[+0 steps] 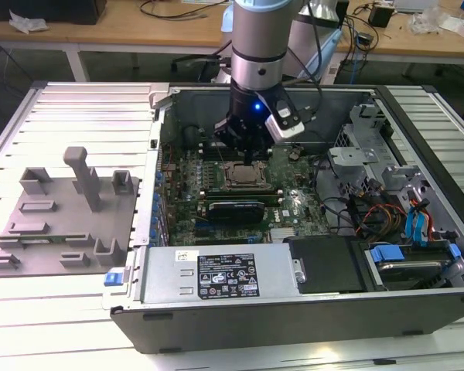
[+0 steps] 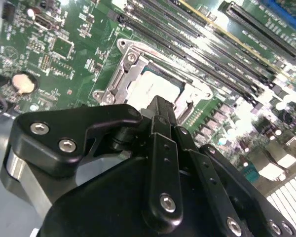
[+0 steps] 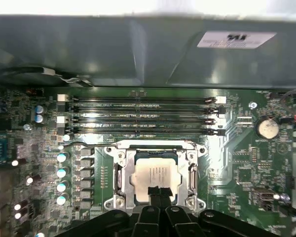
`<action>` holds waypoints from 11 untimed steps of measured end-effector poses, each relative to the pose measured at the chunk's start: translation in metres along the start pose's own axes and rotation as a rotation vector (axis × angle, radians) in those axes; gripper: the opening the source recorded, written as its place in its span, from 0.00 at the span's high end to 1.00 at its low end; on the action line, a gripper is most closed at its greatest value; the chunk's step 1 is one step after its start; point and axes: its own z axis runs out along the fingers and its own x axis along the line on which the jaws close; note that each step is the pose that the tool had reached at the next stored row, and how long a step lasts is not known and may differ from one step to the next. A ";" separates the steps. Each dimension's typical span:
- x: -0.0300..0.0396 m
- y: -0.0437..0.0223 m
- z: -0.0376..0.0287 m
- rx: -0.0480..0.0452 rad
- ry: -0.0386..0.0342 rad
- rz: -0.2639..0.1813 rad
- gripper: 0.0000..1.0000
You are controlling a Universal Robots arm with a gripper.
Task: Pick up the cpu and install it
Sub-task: 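Install the first cpu locking lever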
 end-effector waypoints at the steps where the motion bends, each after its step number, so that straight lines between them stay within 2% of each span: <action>1: -0.0003 0.0002 -0.0118 0.0001 0.0001 0.000 0.89; 3: -0.0006 0.0003 -0.0248 0.0000 0.0000 0.000 0.89; 4: -0.0007 0.0004 -0.0291 0.0001 0.0001 0.000 0.89; 6: -0.0007 0.0004 -0.0316 0.0001 0.0001 0.000 0.89; 9: -0.0004 0.0004 -0.0319 0.0000 0.0000 0.000 0.89; 11: 0.0038 0.0004 -0.0321 -0.0003 0.0001 0.000 0.89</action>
